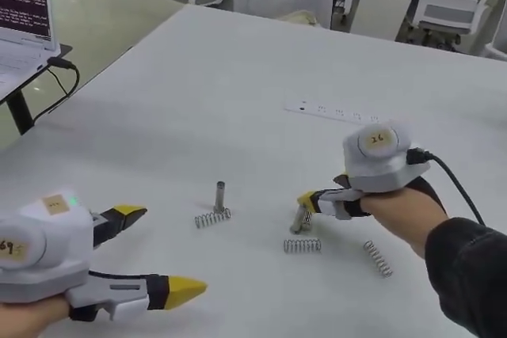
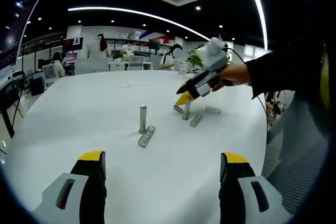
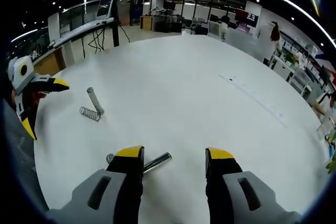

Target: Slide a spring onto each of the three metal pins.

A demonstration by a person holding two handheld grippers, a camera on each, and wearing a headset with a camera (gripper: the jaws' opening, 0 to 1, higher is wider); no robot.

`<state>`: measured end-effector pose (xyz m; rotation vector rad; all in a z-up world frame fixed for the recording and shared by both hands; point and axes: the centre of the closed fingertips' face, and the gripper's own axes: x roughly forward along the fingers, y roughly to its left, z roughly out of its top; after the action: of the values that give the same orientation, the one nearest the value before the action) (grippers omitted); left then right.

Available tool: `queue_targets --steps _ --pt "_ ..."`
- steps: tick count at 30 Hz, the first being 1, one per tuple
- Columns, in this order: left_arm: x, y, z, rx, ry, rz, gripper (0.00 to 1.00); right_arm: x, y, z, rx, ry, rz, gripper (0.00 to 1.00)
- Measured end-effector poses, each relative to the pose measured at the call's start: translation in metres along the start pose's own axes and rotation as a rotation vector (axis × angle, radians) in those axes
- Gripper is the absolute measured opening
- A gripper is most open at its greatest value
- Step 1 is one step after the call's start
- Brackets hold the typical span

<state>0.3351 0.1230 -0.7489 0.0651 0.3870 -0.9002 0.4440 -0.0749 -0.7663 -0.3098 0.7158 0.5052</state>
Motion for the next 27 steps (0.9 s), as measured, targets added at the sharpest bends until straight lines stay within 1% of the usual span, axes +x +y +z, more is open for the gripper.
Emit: queue_targets --steps 7,14,19,22,27 --pt "0.0 0.002 0.0 -0.003 -0.001 0.002 0.87 0.006 0.0 -0.007 0.028 0.028 0.001 0.44" --pt "-0.001 0.003 -0.001 0.0 -0.002 0.003 0.87 0.007 0.001 -0.012 0.024 0.046 -0.001 0.43" --pt "0.0 0.002 -0.001 -0.001 -0.001 0.002 0.86 0.007 -0.001 -0.016 0.026 0.059 -0.004 0.4" --pt "0.0 0.002 0.0 -0.002 -0.003 0.002 0.86 0.006 -0.001 -0.021 0.042 0.072 -0.002 0.38" --pt "0.0 0.002 -0.001 -0.003 -0.003 0.002 0.85 0.007 -0.001 -0.023 0.033 0.082 0.0 0.35"
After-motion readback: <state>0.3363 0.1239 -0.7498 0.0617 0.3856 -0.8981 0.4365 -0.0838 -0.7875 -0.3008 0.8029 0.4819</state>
